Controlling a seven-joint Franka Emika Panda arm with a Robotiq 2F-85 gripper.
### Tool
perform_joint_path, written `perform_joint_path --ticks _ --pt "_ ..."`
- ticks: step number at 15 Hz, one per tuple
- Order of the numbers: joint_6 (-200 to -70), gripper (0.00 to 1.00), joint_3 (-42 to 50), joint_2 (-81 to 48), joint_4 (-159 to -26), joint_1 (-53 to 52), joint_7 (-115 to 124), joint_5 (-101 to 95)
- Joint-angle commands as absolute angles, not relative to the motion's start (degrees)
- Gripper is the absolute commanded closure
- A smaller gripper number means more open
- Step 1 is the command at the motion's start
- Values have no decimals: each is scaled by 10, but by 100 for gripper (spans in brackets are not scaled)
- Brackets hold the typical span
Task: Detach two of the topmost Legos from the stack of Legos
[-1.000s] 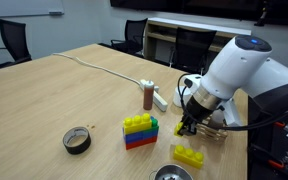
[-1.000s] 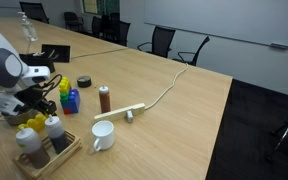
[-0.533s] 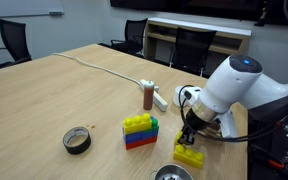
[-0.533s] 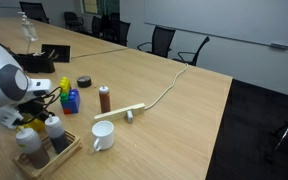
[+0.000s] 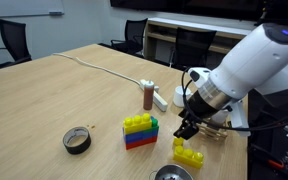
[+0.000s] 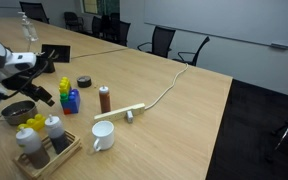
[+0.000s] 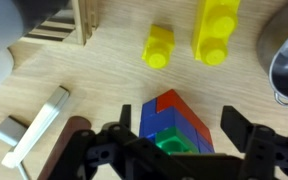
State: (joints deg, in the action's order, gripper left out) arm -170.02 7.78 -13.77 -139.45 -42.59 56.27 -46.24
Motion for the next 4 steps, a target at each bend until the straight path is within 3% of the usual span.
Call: perform_joint_path --ticks 1,4 --pt "-1674 0 71 -31 -1460 -430 547 -459" --pt "-1708 0 64 55 -1536 -428 461 -399"
